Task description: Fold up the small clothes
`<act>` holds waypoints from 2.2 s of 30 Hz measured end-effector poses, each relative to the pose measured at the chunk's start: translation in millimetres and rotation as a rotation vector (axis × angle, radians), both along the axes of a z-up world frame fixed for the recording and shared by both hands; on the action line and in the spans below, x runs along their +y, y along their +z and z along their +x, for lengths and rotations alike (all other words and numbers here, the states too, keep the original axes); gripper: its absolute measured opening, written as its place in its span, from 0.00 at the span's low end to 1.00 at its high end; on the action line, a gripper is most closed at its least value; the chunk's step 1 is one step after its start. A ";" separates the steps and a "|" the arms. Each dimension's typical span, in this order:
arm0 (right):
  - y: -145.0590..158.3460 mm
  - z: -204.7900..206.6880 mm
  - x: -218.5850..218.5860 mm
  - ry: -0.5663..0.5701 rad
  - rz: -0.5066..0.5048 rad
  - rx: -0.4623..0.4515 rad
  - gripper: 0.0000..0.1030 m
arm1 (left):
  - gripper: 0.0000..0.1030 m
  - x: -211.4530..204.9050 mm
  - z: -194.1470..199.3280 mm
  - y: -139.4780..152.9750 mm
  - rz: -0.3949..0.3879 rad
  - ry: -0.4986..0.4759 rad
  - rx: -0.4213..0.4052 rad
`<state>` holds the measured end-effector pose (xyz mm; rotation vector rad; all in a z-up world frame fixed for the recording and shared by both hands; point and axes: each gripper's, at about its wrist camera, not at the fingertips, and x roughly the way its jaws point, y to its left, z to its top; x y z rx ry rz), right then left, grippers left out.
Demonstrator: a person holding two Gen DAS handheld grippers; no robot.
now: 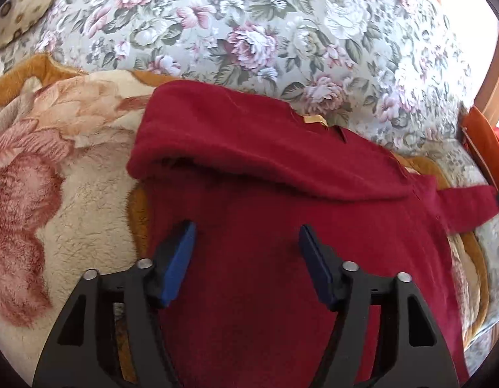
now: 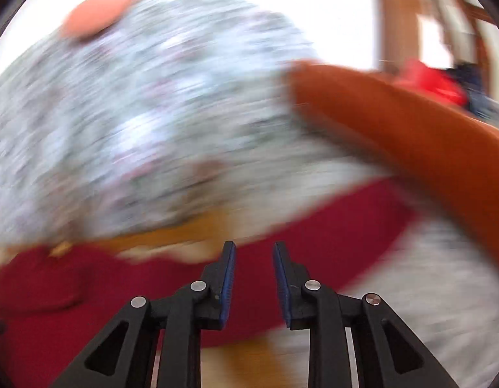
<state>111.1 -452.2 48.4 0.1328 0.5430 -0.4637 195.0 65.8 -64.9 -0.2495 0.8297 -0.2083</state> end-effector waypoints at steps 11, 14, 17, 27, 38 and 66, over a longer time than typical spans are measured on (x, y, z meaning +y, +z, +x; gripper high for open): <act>4.9 -11.0 -113.2 -0.106 0.199 -0.039 0.27 | 0.69 9.3 0.3 -2.8 -0.061 -0.005 -0.005; 4.3 -4.0 -118.3 -0.099 0.228 -0.054 0.24 | 0.69 9.7 0.3 -2.8 -0.069 -0.005 -0.005; 1.6 -4.0 -114.8 -0.047 0.270 -0.071 0.05 | 0.69 9.8 -0.1 -3.0 -0.071 -0.006 -0.005; 12.7 36.9 71.4 0.441 0.348 -0.129 0.05 | 0.69 0.1 -0.5 15.8 -0.072 -0.023 0.022; -94.7 71.6 288.6 0.705 0.373 0.147 0.06 | 0.69 -62.4 28.8 43.1 -0.306 -0.176 0.086; -100.6 43.0 239.6 0.468 0.315 0.157 0.35 | 0.05 -120.9 48.0 8.2 -0.170 -0.183 0.132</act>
